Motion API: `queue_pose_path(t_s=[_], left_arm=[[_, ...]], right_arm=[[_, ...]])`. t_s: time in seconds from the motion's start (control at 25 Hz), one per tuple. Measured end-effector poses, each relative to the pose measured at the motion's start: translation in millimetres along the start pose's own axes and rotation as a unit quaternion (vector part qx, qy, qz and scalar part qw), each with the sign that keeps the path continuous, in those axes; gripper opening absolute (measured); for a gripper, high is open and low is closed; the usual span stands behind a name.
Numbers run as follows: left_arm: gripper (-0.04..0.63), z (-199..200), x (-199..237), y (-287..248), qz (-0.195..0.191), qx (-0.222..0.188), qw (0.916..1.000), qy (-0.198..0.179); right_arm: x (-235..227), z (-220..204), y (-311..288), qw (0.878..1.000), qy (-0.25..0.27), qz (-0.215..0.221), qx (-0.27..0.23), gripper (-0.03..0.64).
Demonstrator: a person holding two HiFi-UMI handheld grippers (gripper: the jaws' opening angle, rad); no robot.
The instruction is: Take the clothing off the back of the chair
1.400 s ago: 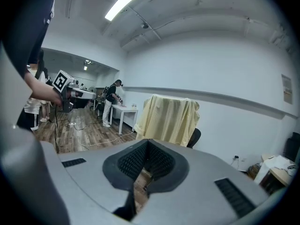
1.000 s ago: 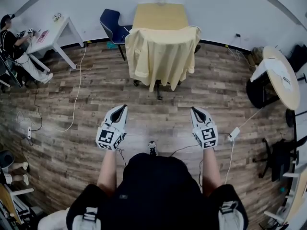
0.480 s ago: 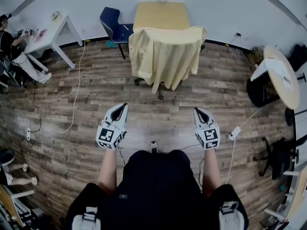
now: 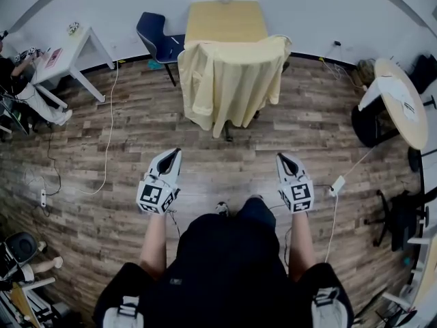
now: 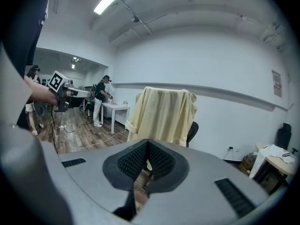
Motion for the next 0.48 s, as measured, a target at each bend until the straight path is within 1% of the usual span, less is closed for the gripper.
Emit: queue_pose_path(t_s=[0.32, 0.48], left_arm=[[0.002, 6, 3, -23, 0.005, 0.002, 1.0000, -0.005], [0.002, 7, 1, -39, 0.007, 0.008, 0.9999, -0.005]], right_arm=[[-27, -5, -8, 1.000, -0.004, -0.004, 0.007, -0.006], [-43, -5, -19, 1.000, -0.004, -0.002, -0.004, -0.006]])
Point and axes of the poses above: the fingertips, and each gripper's own axes: y backward along the fingers, x to its left, z out of its top, the point moved 1 cm from there along y, backward along the fingers, and after that the axes turned 3 degrees about y, right-handed, at the moved point
